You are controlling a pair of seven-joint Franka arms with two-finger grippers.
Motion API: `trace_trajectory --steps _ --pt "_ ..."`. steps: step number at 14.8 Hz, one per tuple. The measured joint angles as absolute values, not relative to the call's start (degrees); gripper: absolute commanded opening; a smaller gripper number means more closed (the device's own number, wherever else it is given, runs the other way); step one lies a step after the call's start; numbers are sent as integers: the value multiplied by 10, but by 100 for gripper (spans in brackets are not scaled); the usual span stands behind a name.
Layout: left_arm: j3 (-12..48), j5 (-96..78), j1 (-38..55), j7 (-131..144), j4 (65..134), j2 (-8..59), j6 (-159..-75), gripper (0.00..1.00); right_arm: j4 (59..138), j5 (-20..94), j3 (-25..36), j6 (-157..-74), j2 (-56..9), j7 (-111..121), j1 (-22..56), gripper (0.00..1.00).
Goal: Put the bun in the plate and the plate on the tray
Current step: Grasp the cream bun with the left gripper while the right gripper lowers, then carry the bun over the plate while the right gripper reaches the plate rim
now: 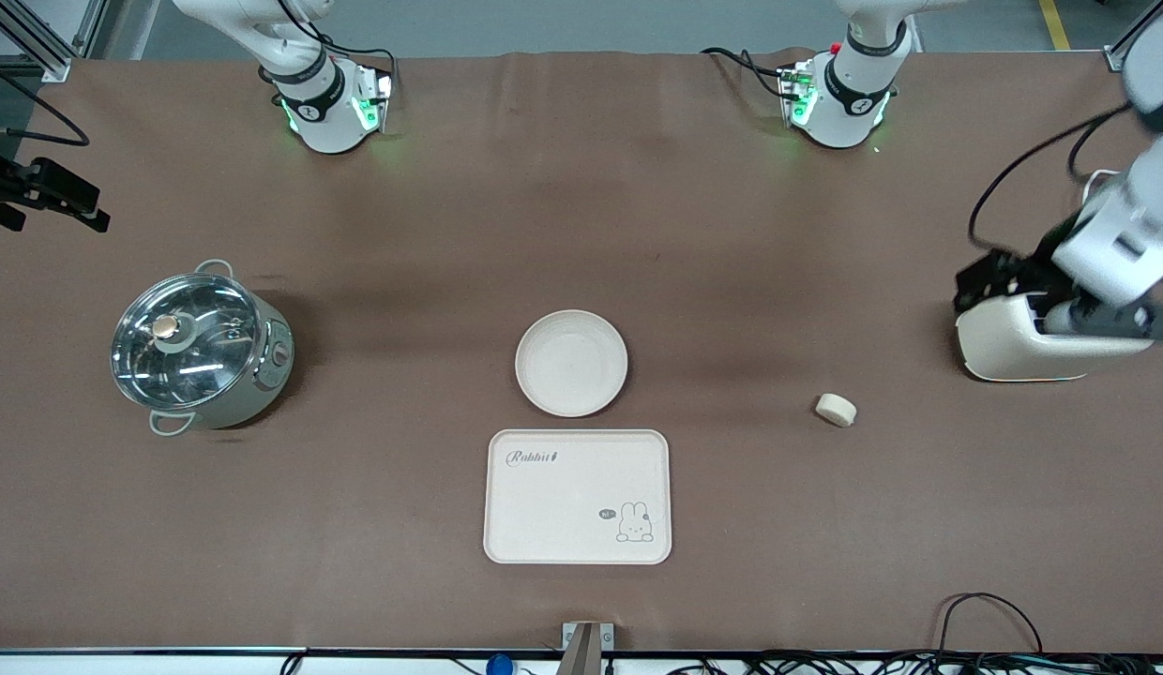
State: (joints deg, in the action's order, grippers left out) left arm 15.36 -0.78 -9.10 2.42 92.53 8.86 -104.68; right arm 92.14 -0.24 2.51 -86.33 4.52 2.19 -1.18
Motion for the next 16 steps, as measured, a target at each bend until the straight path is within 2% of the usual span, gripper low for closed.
trace_trajectory --steps 4,10,12,15,16 --pt "157 -5 -80 133 985 186 -1222 100 945 38 23 -891 39 22 -5 100" --pt "158 42 -73 262 1084 266 -1402 100 1061 107 20 -1057 3 20 52 100" --pt "157 43 -73 273 1104 289 -1432 90 1075 114 19 -1099 -23 20 70 100" --pt "155 52 -76 273 1109 317 -1441 62 1079 117 18 -1149 -75 19 110 100" --pt "154 60 -77 274 1109 322 -1442 48 1080 118 18 -1168 -96 19 124 100"
